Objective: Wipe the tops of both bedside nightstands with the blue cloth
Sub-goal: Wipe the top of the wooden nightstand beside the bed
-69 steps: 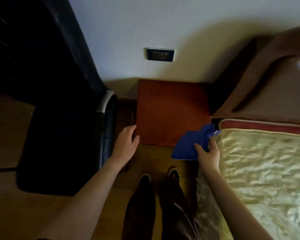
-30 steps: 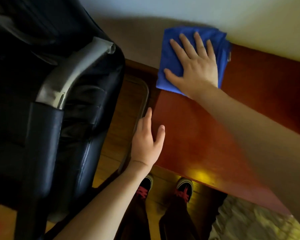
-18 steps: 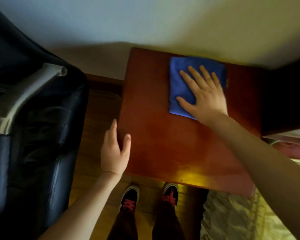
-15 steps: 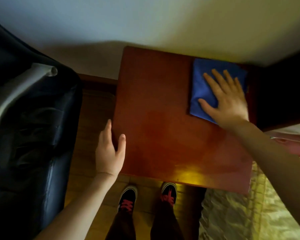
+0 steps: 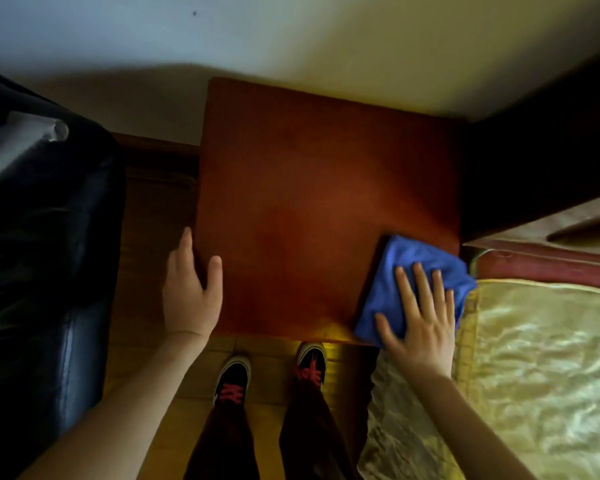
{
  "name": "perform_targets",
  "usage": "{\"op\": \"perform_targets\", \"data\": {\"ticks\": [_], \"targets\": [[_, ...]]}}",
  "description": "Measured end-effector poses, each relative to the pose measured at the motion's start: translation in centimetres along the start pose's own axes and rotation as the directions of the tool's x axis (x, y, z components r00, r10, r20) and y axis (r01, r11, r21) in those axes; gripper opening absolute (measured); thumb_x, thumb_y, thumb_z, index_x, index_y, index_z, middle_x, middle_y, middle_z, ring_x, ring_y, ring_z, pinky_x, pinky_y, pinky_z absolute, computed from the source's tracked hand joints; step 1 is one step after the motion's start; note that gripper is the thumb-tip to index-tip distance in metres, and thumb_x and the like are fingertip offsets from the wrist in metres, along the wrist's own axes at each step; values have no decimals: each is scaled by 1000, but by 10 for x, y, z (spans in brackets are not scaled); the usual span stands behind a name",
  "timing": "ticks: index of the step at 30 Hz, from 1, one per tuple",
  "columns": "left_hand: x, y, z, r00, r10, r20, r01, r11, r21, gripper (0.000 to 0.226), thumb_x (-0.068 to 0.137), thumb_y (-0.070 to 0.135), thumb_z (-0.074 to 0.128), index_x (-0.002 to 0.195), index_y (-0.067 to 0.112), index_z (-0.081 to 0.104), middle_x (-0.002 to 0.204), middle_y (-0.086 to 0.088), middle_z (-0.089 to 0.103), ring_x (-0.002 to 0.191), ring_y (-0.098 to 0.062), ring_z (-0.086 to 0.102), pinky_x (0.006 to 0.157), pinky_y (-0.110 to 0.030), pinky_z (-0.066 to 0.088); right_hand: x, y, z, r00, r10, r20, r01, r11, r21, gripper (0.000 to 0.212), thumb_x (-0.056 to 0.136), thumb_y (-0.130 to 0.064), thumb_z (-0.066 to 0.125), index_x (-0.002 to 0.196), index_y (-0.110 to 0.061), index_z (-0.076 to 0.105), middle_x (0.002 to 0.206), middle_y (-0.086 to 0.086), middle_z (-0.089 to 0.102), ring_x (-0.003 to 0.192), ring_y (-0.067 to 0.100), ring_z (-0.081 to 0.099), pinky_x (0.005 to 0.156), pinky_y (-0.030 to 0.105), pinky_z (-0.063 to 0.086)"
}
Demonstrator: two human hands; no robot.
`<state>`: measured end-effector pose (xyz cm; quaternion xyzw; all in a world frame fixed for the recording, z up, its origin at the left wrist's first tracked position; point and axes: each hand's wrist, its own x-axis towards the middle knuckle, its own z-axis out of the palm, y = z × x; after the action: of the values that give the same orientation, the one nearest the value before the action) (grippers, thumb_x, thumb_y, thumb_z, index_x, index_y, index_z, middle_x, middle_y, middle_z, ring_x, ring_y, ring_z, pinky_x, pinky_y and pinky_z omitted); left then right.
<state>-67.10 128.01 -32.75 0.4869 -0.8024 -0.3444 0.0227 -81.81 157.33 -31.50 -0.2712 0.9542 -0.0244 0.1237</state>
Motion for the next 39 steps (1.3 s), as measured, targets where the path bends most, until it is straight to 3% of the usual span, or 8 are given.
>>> {"op": "perform_targets", "data": {"ticks": [6, 13, 22, 25, 29, 33, 36, 39], "targets": [[-1, 1, 3, 1000, 6, -27, -6, 1000, 10, 59, 99, 31, 45, 152, 18, 24, 147, -11, 41, 129, -29, 47, 92, -30, 38, 73, -7, -8, 997, -46, -68, 45, 999, -8, 73, 83, -58, 46, 149, -28, 33, 155, 6, 35, 146, 34, 23, 118, 52, 19], [-1, -4, 6, 997, 31, -71, -27, 998, 63, 58, 99, 28, 48, 151, 13, 28, 148, -13, 43, 131, -30, 46, 94, -27, 35, 213, -45, -30, 997, -9, -79, 12, 999, 31, 74, 88, -66, 31, 153, -33, 17, 162, 0, 17, 150, 31, 8, 121, 48, 5], [-2, 1, 3, 999, 5, -44, -5, 1000, -4, 59, 99, 34, 43, 152, 18, 24, 148, -6, 41, 133, -21, 43, 97, -25, 34, 5, -62, 13, 943, -331, 21, 330, 943, 35, 78, 81, -59, 55, 150, -34, 28, 159, -3, 24, 149, 30, 14, 120, 52, 14], [-2, 1, 2, 999, 19, -51, -19, 1000, -8, 59, 99, 35, 43, 152, 19, 24, 148, -6, 42, 132, -17, 43, 97, -22, 33, -12, -56, 18, 927, -371, 52, 371, 929, 11, 77, 83, -62, 53, 150, -34, 28, 159, -4, 24, 149, 28, 15, 120, 52, 13], [-1, 0, 1, 998, 1, -65, -3, 1000, -31, 59, 98, 34, 45, 152, 19, 25, 146, -4, 43, 124, -5, 41, 94, -12, 31, 69, -89, 3, 916, -400, 33, 401, 916, -19, 75, 85, -65, 43, 151, -35, 25, 159, -2, 27, 149, 29, 16, 120, 51, 12], [1, -4, 2, 994, 40, -98, -42, 999, -12, 59, 97, 29, 50, 150, 12, 31, 146, -10, 45, 127, -17, 43, 84, 13, 17, 192, -156, -11, 940, -337, -52, 337, 941, -14, 74, 86, -67, 32, 152, -36, 19, 161, -2, 23, 149, 30, 14, 120, 50, 9], [0, -4, 2, 995, 27, -100, -31, 999, -32, 59, 97, 32, 50, 150, 15, 31, 147, -8, 44, 129, -17, 43, 79, 14, 20, 239, -191, -17, 955, -295, -39, 294, 955, -33, 75, 86, -69, 20, 153, -38, 12, 163, -4, 13, 150, 29, 5, 121, 49, 3], [0, -4, 1, 994, 2, -107, -10, 998, -70, 58, 96, 33, 52, 149, 16, 35, 146, -6, 46, 130, -16, 44, 81, 14, 19, 218, -192, -15, 932, -360, -40, 359, 933, -37, 73, 88, -66, 25, 153, -35, 15, 163, -2, 15, 150, 31, 6, 121, 49, 4]]}}
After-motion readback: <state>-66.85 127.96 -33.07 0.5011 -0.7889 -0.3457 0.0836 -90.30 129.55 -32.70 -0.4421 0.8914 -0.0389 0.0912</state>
